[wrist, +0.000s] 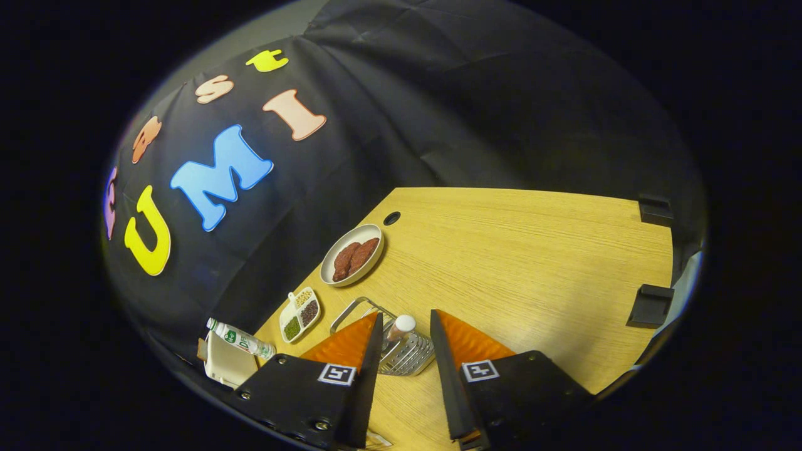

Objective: Take the plate from the dish rack, then take the spoon from the basket and place it into the plate.

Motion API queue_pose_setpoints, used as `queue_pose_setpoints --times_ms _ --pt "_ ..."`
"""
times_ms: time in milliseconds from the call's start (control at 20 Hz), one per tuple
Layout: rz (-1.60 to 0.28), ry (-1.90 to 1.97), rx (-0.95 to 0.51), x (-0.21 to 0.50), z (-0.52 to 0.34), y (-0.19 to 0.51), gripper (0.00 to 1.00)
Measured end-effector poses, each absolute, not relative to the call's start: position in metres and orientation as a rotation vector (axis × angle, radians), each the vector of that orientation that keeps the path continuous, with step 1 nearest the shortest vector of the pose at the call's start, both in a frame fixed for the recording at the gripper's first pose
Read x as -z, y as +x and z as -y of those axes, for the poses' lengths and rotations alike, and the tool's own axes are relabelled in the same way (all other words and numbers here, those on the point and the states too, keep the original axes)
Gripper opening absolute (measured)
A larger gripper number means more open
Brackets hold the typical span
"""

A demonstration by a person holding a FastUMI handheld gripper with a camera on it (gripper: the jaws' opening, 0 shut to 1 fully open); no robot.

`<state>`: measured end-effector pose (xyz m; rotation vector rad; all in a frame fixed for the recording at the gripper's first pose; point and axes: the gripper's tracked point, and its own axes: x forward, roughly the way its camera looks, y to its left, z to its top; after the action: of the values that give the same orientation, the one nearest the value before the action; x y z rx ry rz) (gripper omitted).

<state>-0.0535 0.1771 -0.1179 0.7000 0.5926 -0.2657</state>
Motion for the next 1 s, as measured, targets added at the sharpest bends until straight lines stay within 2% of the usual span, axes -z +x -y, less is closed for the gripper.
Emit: queue_pose_setpoints --times_ms 50,100,300,350,650,1000 --pt "-0.597 0.696 0.262 0.119 -0.179 -0.053 0.28" --pt "-0.601 0.688 0.262 0.122 -0.178 -0.05 0.24" --pt "-0.565 0.71 0.234 0.108 -0.183 -0.046 0.2" --pt "-0.564 0.7 0.249 0.102 -0.182 -0.043 0.1" --pt "-0.551 0.608 0.249 0.08 -0.18 -0.05 0.1" --pt "-0.457 0.503 0.185 0.012 -0.192 -0.062 0.1"
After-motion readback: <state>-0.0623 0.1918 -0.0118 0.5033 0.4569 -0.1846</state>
